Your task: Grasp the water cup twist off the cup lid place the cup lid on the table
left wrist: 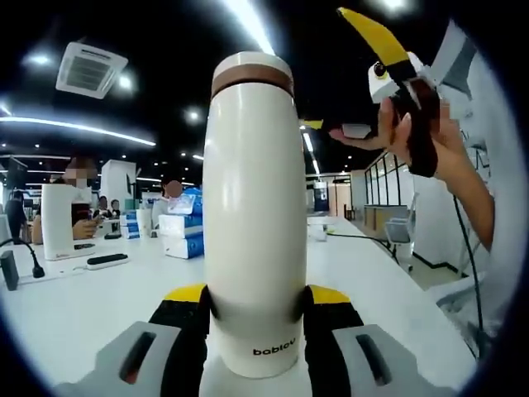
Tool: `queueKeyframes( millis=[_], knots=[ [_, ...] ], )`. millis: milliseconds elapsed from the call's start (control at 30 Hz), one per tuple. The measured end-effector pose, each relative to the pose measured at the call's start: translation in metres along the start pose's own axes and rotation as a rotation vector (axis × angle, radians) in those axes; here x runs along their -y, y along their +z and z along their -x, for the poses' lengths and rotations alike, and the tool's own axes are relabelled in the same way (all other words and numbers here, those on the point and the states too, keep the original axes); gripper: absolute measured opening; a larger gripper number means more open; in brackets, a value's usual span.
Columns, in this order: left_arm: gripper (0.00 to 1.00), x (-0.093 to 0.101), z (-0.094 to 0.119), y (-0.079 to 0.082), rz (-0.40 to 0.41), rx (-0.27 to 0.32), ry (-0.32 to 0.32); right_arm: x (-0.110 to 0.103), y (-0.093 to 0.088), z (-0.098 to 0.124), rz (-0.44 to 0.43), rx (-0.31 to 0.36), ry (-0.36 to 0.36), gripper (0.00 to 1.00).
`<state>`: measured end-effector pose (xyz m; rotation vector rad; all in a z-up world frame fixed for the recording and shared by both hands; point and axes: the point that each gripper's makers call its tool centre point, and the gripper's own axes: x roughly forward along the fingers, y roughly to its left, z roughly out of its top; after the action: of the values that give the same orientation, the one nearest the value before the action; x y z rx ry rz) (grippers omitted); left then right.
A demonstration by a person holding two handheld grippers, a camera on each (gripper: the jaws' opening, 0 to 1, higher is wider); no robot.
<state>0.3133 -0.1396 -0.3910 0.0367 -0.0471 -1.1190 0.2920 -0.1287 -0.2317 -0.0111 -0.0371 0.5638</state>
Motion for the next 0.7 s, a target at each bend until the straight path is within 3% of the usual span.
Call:
queueKeyframes(
  millis=[100, 500, 700],
  knots=[
    [0.46, -0.001, 0.0, 0.0, 0.0, 0.0, -0.001, 0.0, 0.001, -0.01, 0.002, 0.003, 0.003, 0.77],
    [0.46, 0.001, -0.001, 0.0, 0.0, 0.0, -0.001, -0.001, 0.0, -0.015, -0.007, 0.012, -0.013, 0.77],
    [0.46, 0.001, 0.0, 0.0, 0.0, 0.0, -0.002, 0.007, -0.002, -0.016, 0.014, 0.01, -0.029, 0.66]
  ],
)
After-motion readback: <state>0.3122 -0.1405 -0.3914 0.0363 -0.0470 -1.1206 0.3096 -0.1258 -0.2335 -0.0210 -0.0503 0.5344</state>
